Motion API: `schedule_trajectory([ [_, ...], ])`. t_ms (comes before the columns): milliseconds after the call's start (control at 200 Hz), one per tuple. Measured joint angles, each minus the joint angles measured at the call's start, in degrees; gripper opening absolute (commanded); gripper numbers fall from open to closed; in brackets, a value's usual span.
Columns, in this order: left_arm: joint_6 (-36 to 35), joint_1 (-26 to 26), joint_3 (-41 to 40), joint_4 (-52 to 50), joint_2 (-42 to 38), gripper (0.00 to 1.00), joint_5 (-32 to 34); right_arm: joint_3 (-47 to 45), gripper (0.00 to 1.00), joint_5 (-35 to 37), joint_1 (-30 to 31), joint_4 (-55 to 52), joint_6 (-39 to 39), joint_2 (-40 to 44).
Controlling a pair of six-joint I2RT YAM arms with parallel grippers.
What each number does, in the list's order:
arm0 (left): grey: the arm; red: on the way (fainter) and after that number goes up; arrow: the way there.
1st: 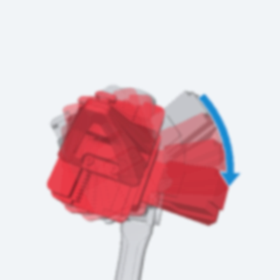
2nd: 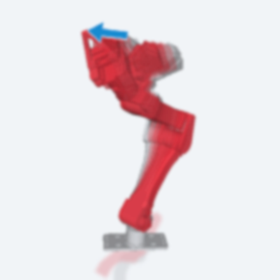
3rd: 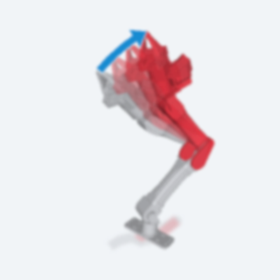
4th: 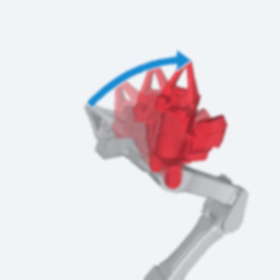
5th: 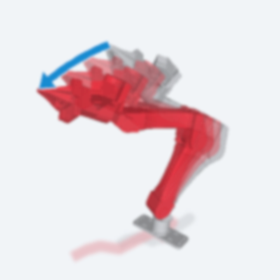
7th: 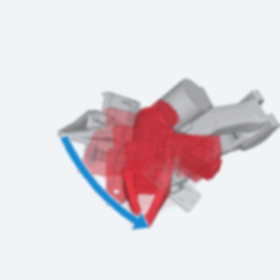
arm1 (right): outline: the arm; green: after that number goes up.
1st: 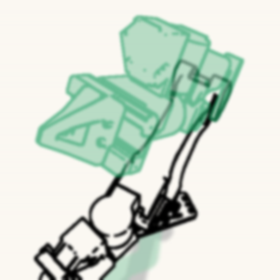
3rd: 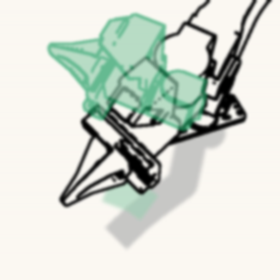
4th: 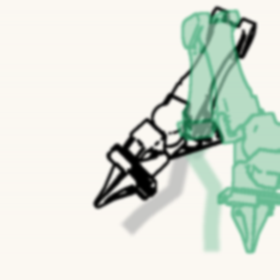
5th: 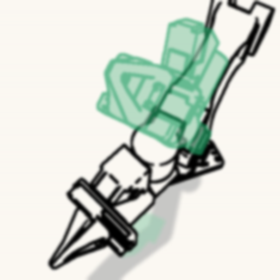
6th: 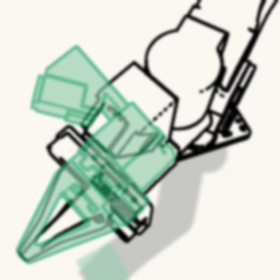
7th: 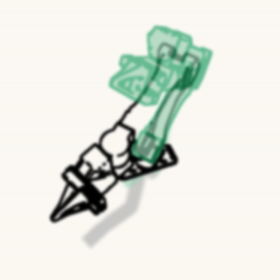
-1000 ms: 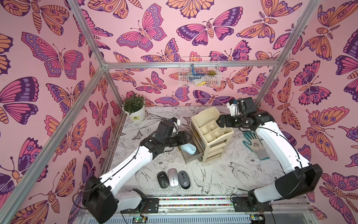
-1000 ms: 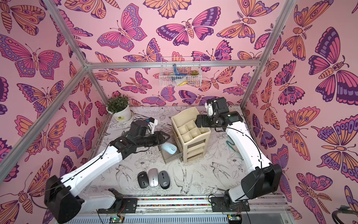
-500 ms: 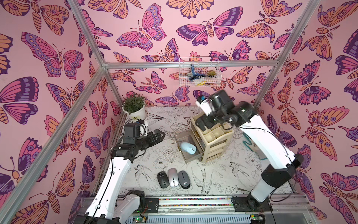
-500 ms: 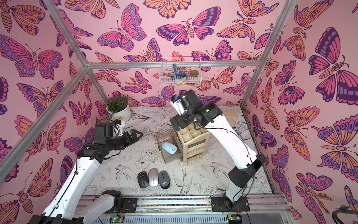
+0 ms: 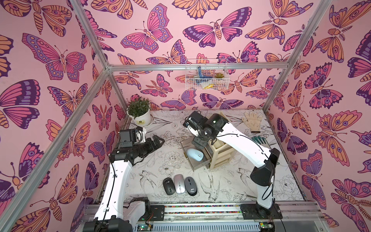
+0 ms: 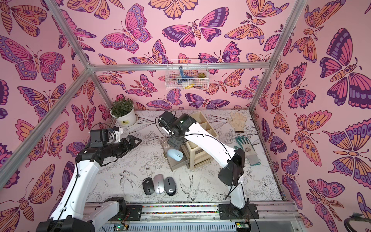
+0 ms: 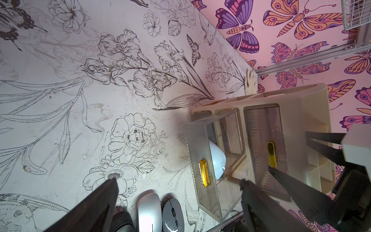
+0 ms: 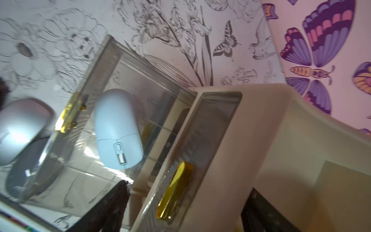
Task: Take the mice out of the drawer
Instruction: Pick up the mouse from the drawer.
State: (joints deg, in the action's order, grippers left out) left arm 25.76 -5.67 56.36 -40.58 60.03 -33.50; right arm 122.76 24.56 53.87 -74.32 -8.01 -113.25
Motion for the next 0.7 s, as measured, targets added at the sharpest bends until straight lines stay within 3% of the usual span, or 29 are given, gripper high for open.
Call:
schedule_trajectory([
  [165, -0.2, -0.1, -1.0, 0.0, 0.0, 1.00, -0.2, -8.0, 0.97, 15.5, 4.1, 9.6, -3.0, 1.7],
  [320, -0.3, -0.3, -1.0, 0.0, 0.0, 1.00, -0.7, -23.1, 0.99, 26.8, 8.2, 27.5, -12.8, 8.0],
  [446, -0.5, -0.3, -1.0, 0.0, 0.0, 1.00, -1.1, -24.0, 0.99, 26.1, 10.0, 30.4, -14.3, 9.4],
  [696, -0.9, -0.4, -1.2, 0.1, -0.1, 1.00, -1.3, -22.8, 1.00, 11.4, 9.9, 25.9, -13.0, 10.2],
])
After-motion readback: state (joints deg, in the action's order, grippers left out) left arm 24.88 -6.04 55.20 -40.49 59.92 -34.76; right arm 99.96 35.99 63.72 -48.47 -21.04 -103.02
